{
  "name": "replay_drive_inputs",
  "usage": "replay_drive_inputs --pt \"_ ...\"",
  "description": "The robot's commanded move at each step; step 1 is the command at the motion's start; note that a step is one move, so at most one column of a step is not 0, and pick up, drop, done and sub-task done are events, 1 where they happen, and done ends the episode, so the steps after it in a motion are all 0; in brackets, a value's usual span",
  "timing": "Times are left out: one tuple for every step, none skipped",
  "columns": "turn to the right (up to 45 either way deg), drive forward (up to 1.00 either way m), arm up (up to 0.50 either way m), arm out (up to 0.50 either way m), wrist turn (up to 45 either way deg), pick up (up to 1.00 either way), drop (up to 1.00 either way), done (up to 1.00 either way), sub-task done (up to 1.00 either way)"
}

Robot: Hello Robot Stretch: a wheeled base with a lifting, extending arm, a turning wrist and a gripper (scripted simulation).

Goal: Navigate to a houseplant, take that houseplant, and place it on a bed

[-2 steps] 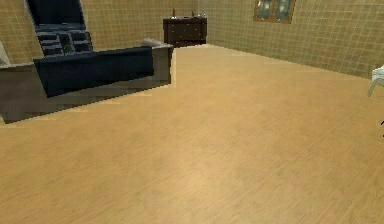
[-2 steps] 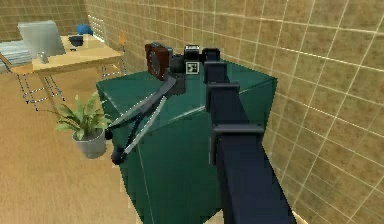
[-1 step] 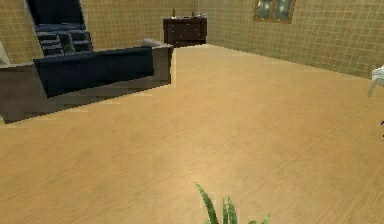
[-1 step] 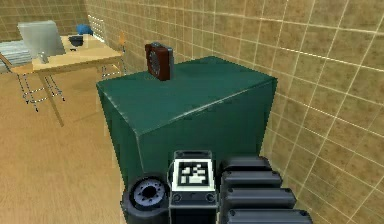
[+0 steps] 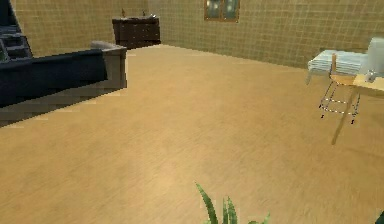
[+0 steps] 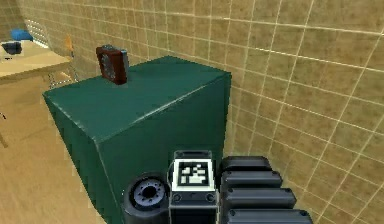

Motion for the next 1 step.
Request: replay_drive_inputs --pt "0.0 0.4 0.0 0.0 0.0 0.0 0.0 0.0 0.0"
